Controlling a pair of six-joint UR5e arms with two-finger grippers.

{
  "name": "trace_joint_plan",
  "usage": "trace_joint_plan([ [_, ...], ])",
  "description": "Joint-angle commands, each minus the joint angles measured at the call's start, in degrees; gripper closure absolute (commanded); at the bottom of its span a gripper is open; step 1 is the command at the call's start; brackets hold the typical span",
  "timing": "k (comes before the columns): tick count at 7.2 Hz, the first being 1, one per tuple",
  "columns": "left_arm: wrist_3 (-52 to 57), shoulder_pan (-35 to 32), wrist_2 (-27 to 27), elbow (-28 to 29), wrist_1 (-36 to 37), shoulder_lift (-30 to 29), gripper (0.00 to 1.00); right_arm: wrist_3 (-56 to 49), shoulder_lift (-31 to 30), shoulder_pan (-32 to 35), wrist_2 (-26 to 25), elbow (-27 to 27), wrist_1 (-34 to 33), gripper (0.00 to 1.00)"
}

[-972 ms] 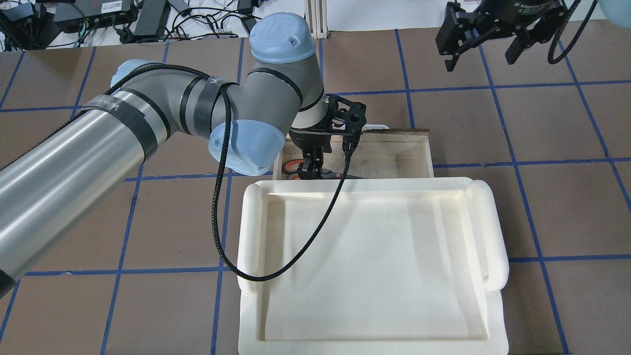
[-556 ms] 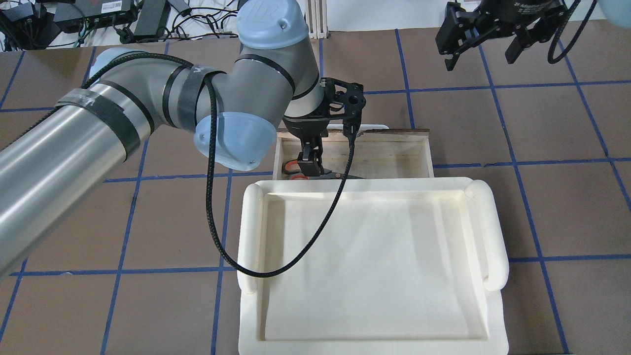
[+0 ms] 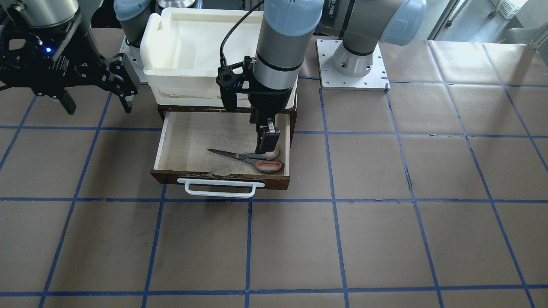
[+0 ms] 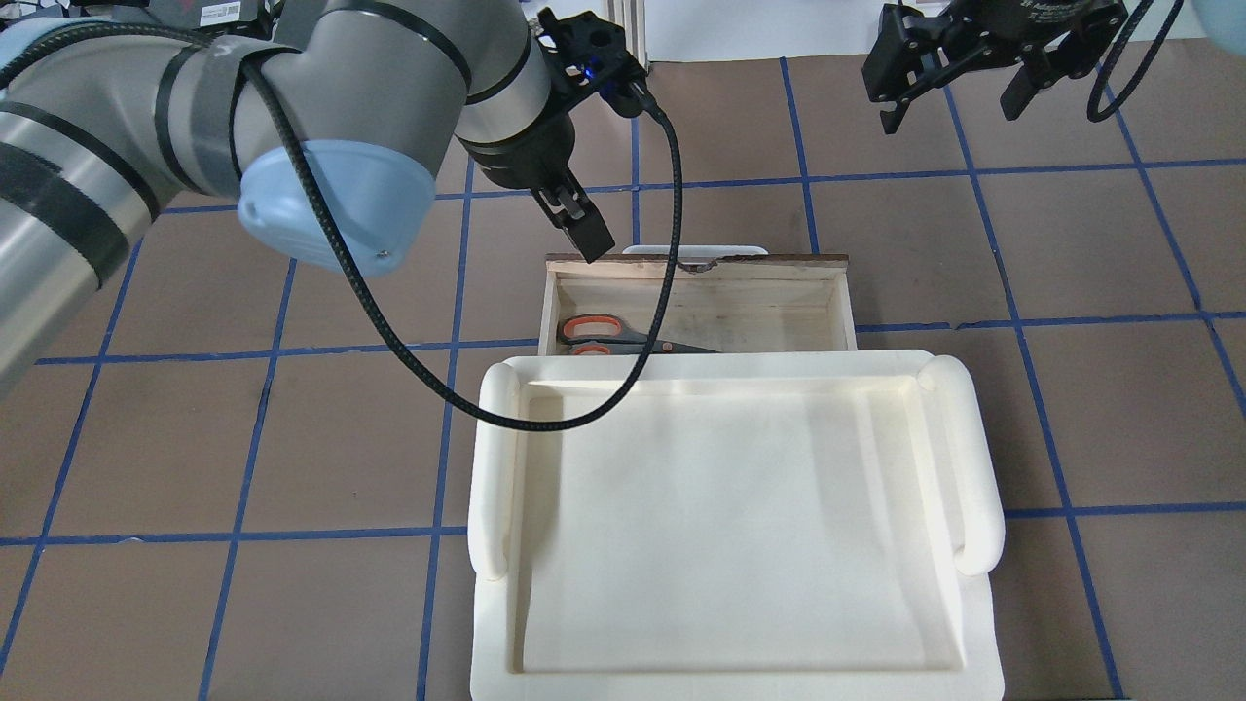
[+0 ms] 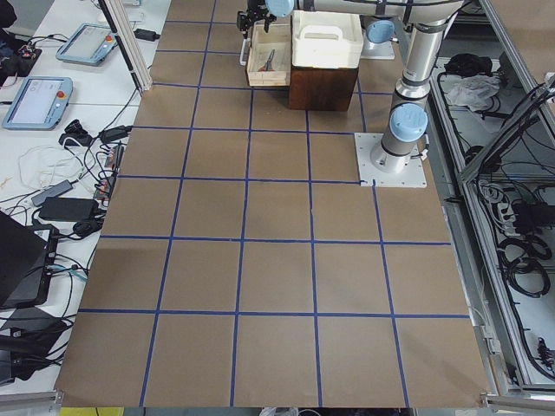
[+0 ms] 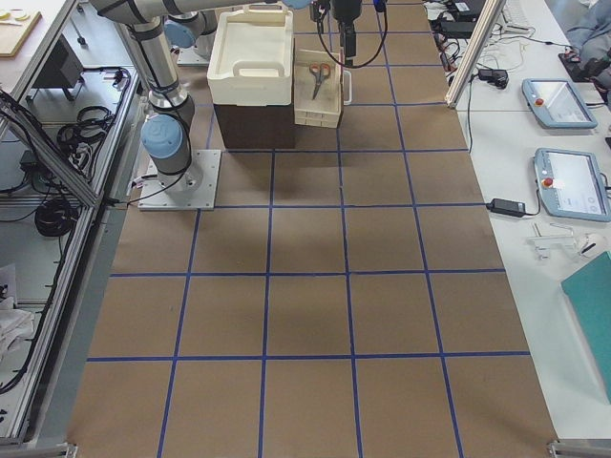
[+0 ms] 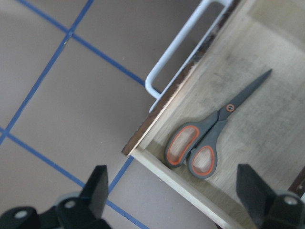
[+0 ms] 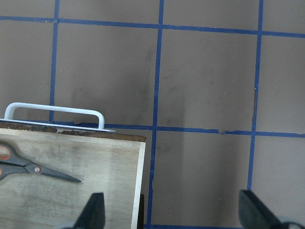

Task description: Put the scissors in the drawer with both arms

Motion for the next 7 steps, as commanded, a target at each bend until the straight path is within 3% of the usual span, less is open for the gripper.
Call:
trace_joint_plan([
  [1,-20.52,6.39,3.65,-0.01,-4.17,3.33,0.0,0.0,-0.15,-0.07,-0.34,0.09,-0.13,0.0],
  [2,-25.92,8.16,3.76,-0.36,-7.33,4.47,0.0,0.0,-0.15,-0.07,-0.26,0.0,-0.13,0.0],
  [7,-26.33,19.42,6.66,-3.61,-9.74,7.11,0.0,-0.26,-0.15,-0.07,-0.69,0.09,-1.53,0.0],
])
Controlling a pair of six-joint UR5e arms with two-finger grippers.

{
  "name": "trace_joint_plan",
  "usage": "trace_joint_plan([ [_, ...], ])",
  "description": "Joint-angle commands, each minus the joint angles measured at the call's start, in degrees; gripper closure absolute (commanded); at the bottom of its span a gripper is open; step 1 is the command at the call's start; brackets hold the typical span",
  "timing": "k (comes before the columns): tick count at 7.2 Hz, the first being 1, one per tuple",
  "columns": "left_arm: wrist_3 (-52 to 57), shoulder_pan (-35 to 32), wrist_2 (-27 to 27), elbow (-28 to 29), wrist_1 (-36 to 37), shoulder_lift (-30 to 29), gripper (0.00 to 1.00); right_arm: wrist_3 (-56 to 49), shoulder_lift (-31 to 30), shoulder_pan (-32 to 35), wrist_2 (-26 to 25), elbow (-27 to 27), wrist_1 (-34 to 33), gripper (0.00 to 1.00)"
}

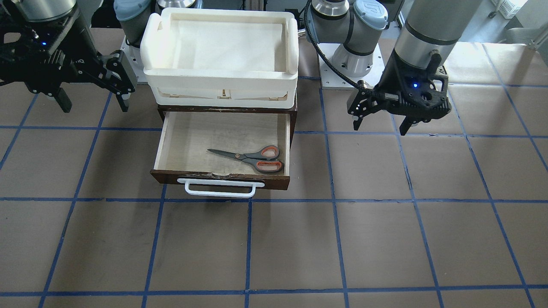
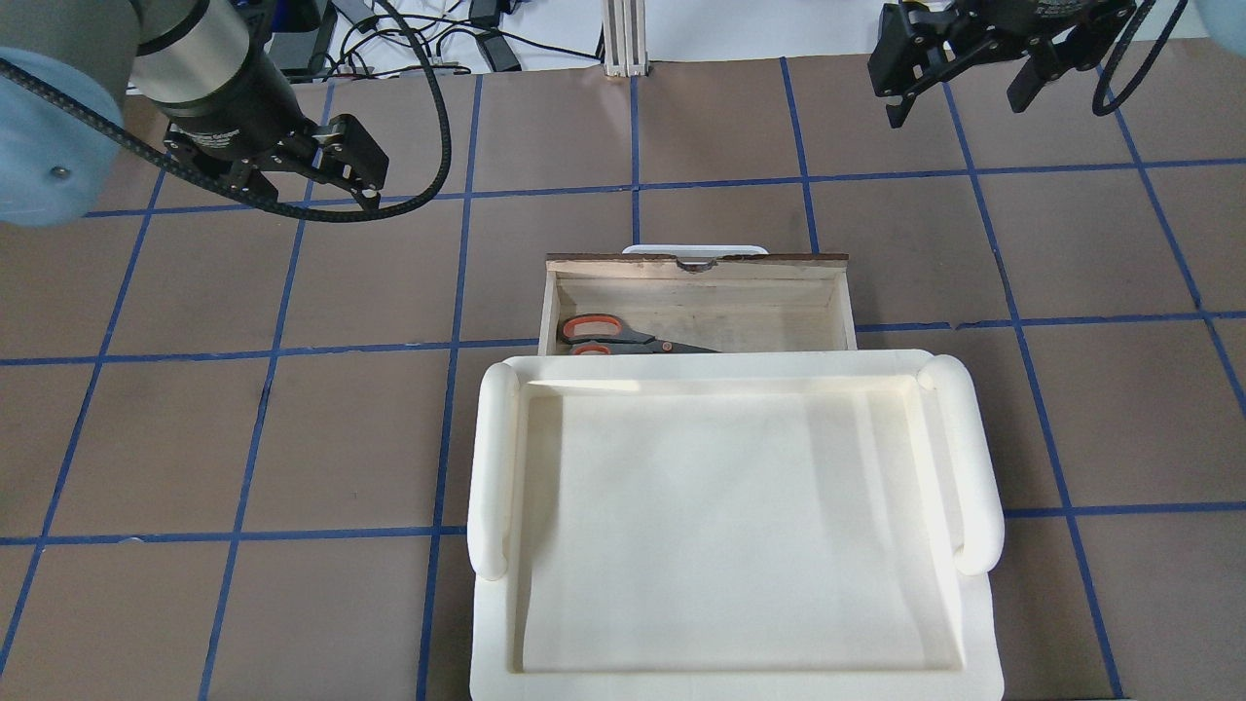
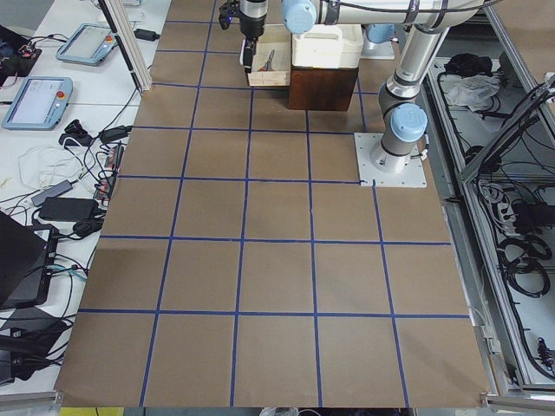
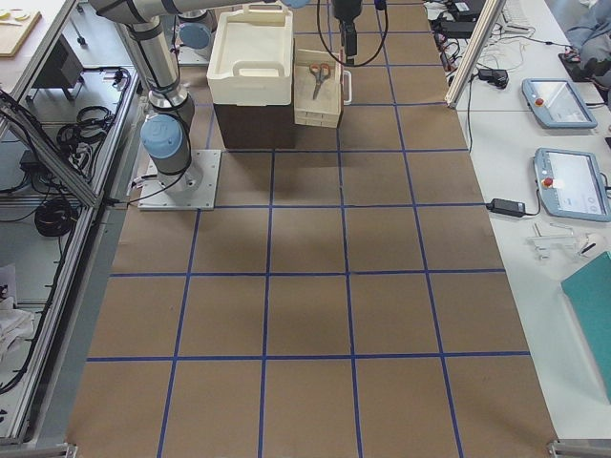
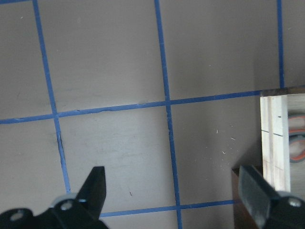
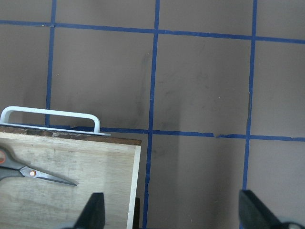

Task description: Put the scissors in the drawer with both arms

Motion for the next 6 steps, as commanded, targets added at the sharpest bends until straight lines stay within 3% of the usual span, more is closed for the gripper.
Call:
trace_joint_plan([
  [1,-0.04,1.89,0.61,-1.52,-0.97,1.43,0.0,0.0,0.0,0.0,-0.06,0.0,-0.18,0.0],
  [6,-0.04,1.8,0.43,-3.02,-1.24,2.14,0.0,0.0,0.0,0.0,-0.15,0.0,-0.18,0.0],
])
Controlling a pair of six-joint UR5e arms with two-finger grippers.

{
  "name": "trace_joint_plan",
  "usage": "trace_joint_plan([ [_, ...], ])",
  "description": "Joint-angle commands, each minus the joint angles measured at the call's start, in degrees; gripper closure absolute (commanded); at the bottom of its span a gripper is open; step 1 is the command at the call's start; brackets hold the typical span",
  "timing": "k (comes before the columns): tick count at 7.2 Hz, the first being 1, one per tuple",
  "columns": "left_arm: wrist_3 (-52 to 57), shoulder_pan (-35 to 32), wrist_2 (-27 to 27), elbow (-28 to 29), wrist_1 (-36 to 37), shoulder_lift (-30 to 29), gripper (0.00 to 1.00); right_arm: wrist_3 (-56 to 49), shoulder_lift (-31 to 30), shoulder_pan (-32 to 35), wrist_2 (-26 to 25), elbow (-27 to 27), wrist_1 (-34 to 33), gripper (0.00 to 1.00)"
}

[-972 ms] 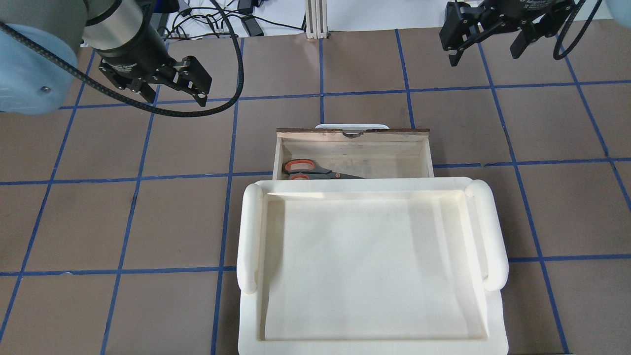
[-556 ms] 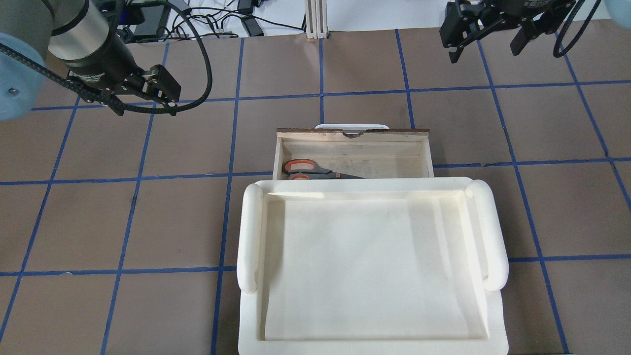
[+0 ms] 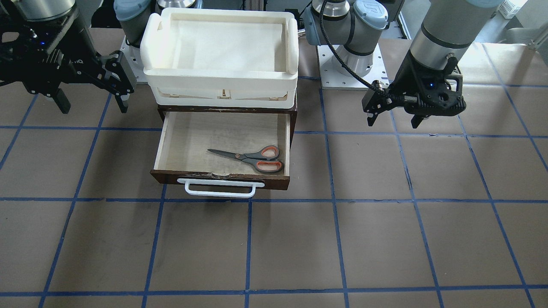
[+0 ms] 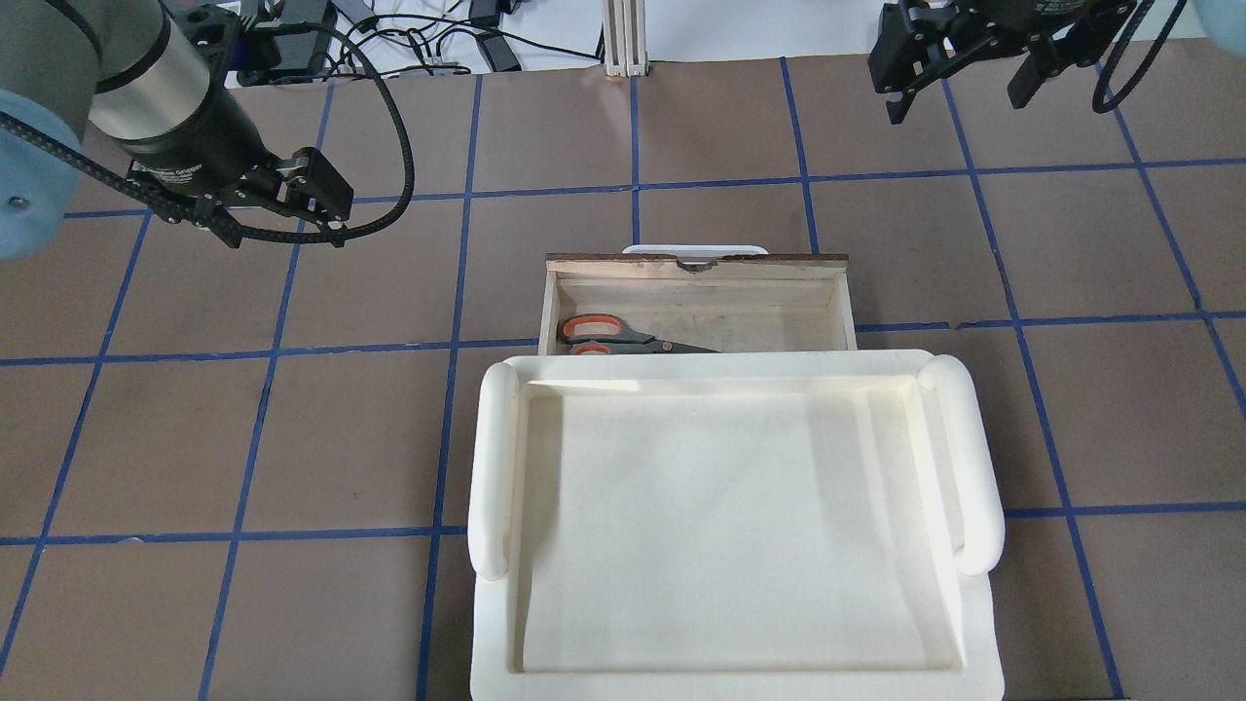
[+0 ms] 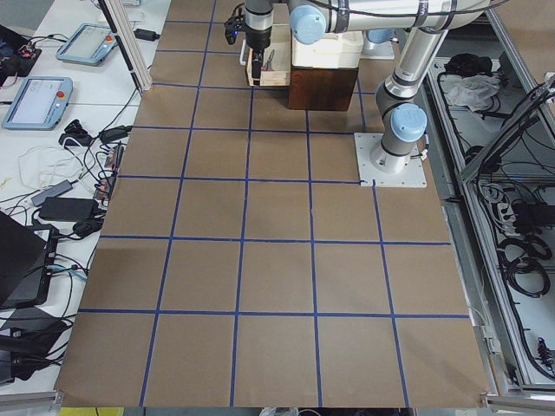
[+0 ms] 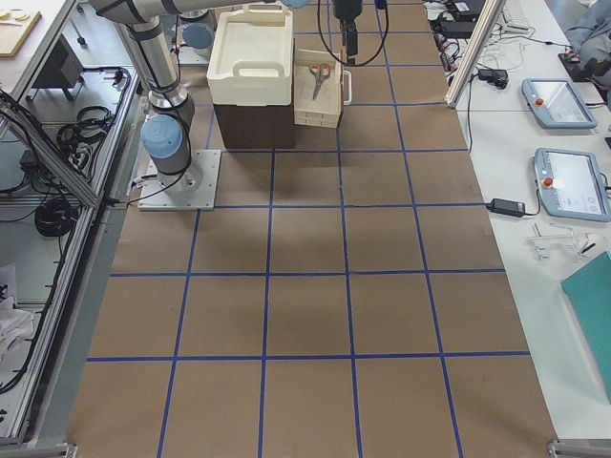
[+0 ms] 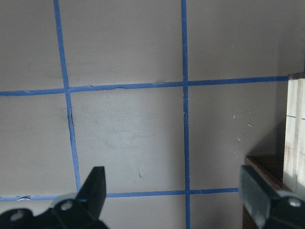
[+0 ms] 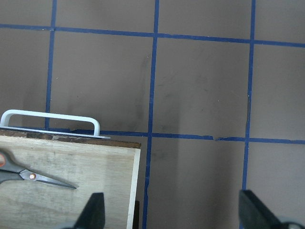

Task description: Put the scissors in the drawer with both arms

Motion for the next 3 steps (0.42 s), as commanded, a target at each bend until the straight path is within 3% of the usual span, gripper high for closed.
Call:
trace_joint_plan([
  [1,0.0,0.01,0.11,-0.06,-0.03,0.02,0.0,-0.01,0.0,0.0,0.02,0.0,-0.1,0.0],
  [3,0.09,0.01,-0.41,-0.06,-0.03,-0.24,0.0,-0.01,0.0,0.0,0.02,0.0,-0.02,0.0],
])
